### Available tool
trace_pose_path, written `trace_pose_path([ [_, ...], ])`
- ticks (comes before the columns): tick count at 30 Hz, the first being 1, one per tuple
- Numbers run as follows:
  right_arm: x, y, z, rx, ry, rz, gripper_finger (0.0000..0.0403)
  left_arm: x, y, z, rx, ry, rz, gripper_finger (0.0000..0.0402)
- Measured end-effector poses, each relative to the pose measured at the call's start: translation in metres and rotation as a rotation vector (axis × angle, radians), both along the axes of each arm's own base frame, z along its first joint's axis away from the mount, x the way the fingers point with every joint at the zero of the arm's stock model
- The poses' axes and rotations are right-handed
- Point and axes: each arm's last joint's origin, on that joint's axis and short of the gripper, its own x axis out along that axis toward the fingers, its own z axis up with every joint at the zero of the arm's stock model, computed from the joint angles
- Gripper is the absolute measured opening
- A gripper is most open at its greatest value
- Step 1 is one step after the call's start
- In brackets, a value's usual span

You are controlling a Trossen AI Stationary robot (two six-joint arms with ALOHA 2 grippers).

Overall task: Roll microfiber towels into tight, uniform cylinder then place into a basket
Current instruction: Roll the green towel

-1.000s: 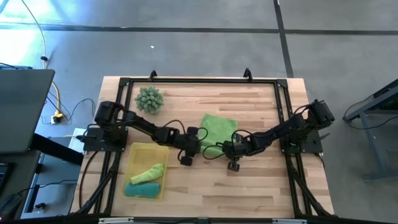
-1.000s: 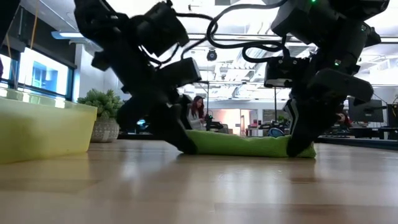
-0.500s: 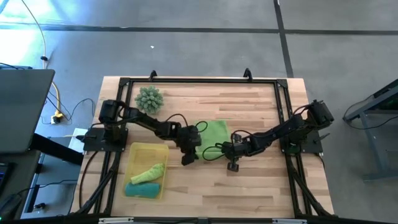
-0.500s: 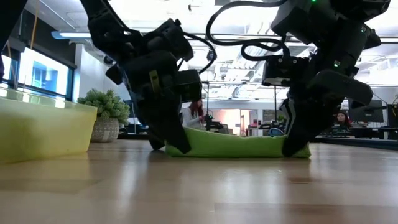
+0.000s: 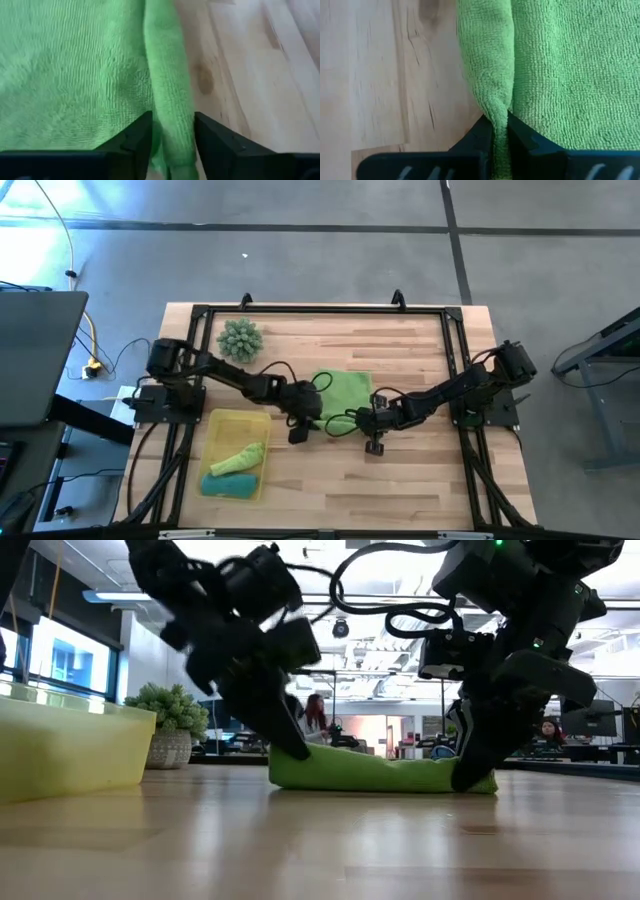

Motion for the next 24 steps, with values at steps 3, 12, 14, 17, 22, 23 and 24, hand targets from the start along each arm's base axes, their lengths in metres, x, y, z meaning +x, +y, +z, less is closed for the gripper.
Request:
trace_pose_path([
  [3, 0.000, 0.000, 0.000, 0.001, 0.001, 0.000, 0.0016, -0.008, 0.002, 0.016, 0.105, 0.002, -0.054, 0.0144],
  [12, 0.000, 0.000, 0.000, 0.003, -0.002, 0.000, 0.0016, -0.018, -0.024, 0.050, 0.221, -0.080, -0.168, 0.0147],
  [14, 0.001, -0.002, 0.000, 0.009, 0.000, -0.003, 0.0016, -0.015, -0.036, 0.046, 0.273, -0.105, -0.222, 0.0147],
  [17, 0.001, -0.002, 0.000, 0.010, 0.000, -0.005, 0.0016, -0.012, -0.050, 0.033, 0.381, -0.085, -0.272, 0.0147],
  [22, 0.001, -0.002, 0.000, 0.010, -0.002, -0.005, 0.0016, -0.005, -0.055, 0.008, 0.548, -0.033, -0.207, 0.0147],
  [23, 0.001, -0.002, 0.000, 0.010, -0.003, -0.005, 0.0017, -0.004, -0.053, 0.003, 0.565, -0.016, -0.194, 0.0147],
  [24, 0.001, -0.002, 0.000, 0.010, -0.002, -0.006, 0.0017, -0.004, -0.051, -0.001, 0.575, 0.006, -0.187, 0.0147],
])
